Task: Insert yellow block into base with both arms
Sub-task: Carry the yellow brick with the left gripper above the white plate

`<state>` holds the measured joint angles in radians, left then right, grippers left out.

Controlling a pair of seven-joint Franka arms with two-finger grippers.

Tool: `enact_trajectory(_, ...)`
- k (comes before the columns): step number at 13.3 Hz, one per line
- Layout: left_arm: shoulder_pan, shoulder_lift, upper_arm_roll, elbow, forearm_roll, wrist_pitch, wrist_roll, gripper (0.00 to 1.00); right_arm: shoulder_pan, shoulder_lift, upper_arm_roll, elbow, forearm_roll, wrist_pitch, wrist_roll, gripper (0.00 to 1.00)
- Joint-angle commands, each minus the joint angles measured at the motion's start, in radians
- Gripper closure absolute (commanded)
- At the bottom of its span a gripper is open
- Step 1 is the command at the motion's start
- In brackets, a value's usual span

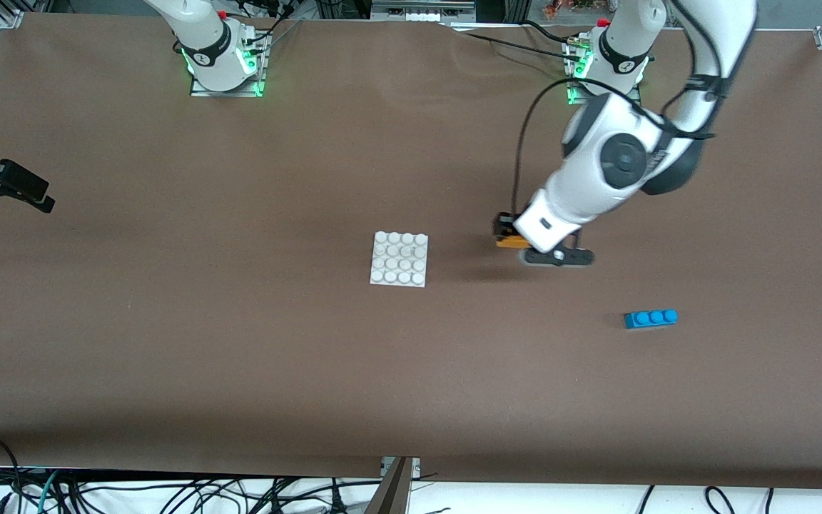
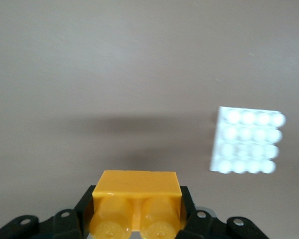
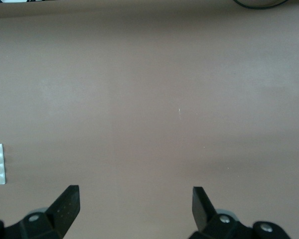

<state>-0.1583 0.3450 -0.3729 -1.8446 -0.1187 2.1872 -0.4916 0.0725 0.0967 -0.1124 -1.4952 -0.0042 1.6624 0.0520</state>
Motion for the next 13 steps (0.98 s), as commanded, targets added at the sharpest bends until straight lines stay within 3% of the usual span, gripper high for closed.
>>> enact_trajectory(1,-0.094,0.080,0.017,0.067,-0.006,0.031,-0.082,0.99,0.003,-0.003,0.003,0.006,-0.014,-0.009,-0.014,0.00)
enact_trajectory(3,-0.157,0.123,0.020,0.079,0.025,0.098,-0.204,1.00,0.003,-0.003,0.003,0.006,-0.014,-0.009,-0.014,0.00)
enact_trajectory(7,-0.301,0.282,0.020,0.304,0.186,0.085,-0.474,1.00,0.003,-0.003,0.003,0.006,-0.014,-0.009,-0.014,0.00)
enact_trajectory(9,-0.343,0.336,0.032,0.334,0.260,0.085,-0.522,1.00,0.004,-0.003,0.003,0.006,-0.013,-0.009,-0.012,0.00)
enact_trajectory(13,-0.389,0.410,0.077,0.407,0.287,0.072,-0.521,1.00,0.003,-0.003,0.003,0.006,-0.013,-0.009,-0.012,0.00)
